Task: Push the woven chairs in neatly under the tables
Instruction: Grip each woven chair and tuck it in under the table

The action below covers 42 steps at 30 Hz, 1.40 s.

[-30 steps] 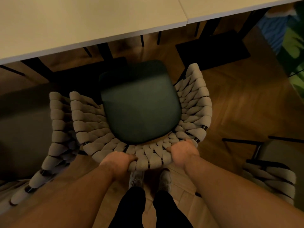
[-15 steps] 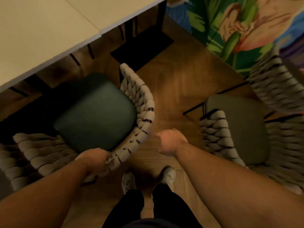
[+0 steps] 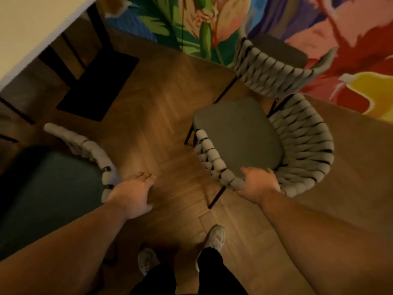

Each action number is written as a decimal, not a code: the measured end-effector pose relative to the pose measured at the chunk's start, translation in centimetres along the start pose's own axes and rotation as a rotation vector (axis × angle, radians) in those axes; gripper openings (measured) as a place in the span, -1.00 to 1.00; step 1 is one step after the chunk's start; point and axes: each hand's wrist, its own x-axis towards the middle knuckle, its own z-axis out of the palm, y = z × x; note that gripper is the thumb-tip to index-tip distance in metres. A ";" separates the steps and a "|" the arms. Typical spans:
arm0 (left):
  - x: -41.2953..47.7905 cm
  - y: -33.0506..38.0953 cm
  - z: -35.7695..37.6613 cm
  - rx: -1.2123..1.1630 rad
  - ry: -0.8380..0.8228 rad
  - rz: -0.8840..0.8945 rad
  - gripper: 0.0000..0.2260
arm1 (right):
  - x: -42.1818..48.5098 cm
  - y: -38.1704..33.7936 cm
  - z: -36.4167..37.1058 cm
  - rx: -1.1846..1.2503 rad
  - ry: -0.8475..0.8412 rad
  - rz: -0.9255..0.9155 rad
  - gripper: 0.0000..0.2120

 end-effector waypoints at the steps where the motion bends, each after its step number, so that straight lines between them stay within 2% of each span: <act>1: 1.2 2.3 -0.8 0.019 0.006 0.022 -0.11 | 0.1 2.2 -0.1 0.013 -0.006 0.027 -0.22; 3: 3.6 7.0 -1.9 0.067 0.006 0.073 -0.09 | 0.2 6.5 -0.3 0.018 -0.020 0.063 -0.15; 7: 8.6 16.6 -3.8 0.095 0.020 0.200 -0.08 | 0.6 14.4 -0.1 0.012 -0.052 0.113 -0.15; 13: 14.4 27.7 -3.1 0.136 -0.024 0.382 -0.03 | 1.6 23.3 1.2 0.017 -0.104 0.182 -0.23; 22: 19.4 34.0 -1.7 0.139 -0.202 0.401 0.16 | 1.9 29.1 2.8 -0.042 -0.068 0.260 -0.19; 26: 20.4 36.2 -1.2 0.029 -0.283 0.404 0.22 | 3.2 31.5 3.0 -0.098 -0.091 0.253 -0.18; 30: 21.3 38.6 -0.7 0.034 -0.324 0.419 0.20 | 6.2 34.1 2.7 -0.155 -0.128 0.161 -0.16; 33: 22.1 40.4 0.2 0.046 -0.352 0.372 0.16 | 9.5 35.8 2.3 -0.244 -0.132 -0.009 -0.13; 38: 22.1 44.3 3.4 -0.009 -0.407 0.178 0.14 | 12.7 38.2 2.8 -0.429 -0.224 -0.295 -0.22; 40: 22.4 45.4 4.5 -0.057 -0.363 0.111 0.03 | 13.7 39.1 3.0 -0.473 -0.241 -0.378 -0.29; 42: 22.6 46.1 4.7 -0.086 -0.325 0.076 -0.21 | 15.2 39.6 3.3 -0.479 -0.229 -0.442 -0.35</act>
